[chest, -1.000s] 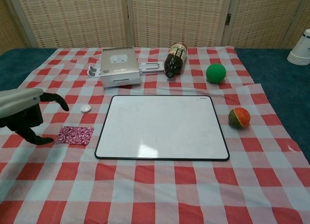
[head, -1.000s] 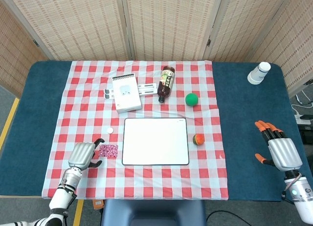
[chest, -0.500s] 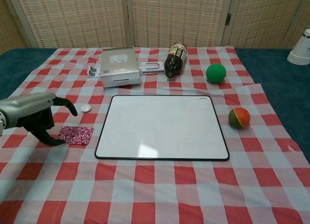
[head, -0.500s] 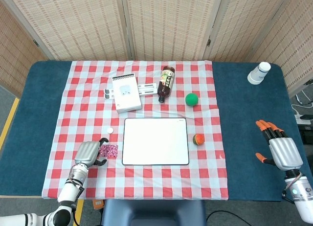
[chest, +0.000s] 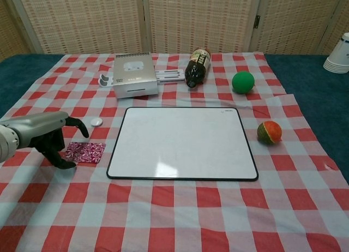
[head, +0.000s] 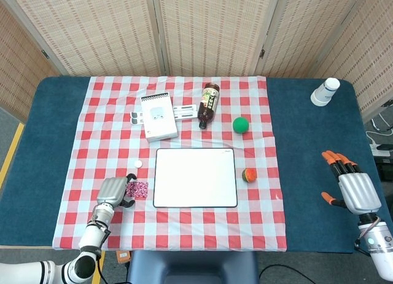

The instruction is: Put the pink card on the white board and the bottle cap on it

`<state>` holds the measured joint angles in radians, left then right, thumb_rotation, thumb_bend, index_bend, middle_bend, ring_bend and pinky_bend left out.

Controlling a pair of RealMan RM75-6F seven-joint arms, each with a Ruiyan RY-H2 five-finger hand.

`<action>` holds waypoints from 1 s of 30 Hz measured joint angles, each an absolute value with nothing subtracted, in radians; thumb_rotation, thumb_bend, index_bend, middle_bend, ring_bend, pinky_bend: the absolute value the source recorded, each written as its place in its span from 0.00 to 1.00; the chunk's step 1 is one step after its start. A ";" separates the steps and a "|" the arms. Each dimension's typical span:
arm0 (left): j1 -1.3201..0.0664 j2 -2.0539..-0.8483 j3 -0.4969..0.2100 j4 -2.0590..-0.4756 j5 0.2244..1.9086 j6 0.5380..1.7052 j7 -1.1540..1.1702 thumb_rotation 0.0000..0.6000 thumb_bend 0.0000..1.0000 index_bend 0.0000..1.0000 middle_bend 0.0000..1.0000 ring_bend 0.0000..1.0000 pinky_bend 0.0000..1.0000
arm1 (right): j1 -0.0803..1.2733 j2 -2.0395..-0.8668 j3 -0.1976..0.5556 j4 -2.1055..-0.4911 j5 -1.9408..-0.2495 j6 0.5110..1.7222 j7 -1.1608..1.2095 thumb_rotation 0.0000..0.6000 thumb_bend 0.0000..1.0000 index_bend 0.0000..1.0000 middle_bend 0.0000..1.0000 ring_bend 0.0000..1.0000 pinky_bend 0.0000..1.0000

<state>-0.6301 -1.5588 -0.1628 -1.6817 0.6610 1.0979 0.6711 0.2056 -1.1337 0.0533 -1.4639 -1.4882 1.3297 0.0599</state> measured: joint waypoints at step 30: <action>-0.678 -1.575 -0.139 -1.645 0.618 1.099 0.658 1.00 0.26 0.29 1.00 1.00 1.00 | 0.205 -1.130 0.059 -1.461 -1.480 1.326 0.070 1.00 0.12 0.03 0.06 0.00 0.22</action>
<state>-0.6782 -1.5753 -0.1385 -1.6446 0.6175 1.0990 0.6577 0.2054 -1.1303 0.0586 -1.4608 -1.4801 1.3264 0.0703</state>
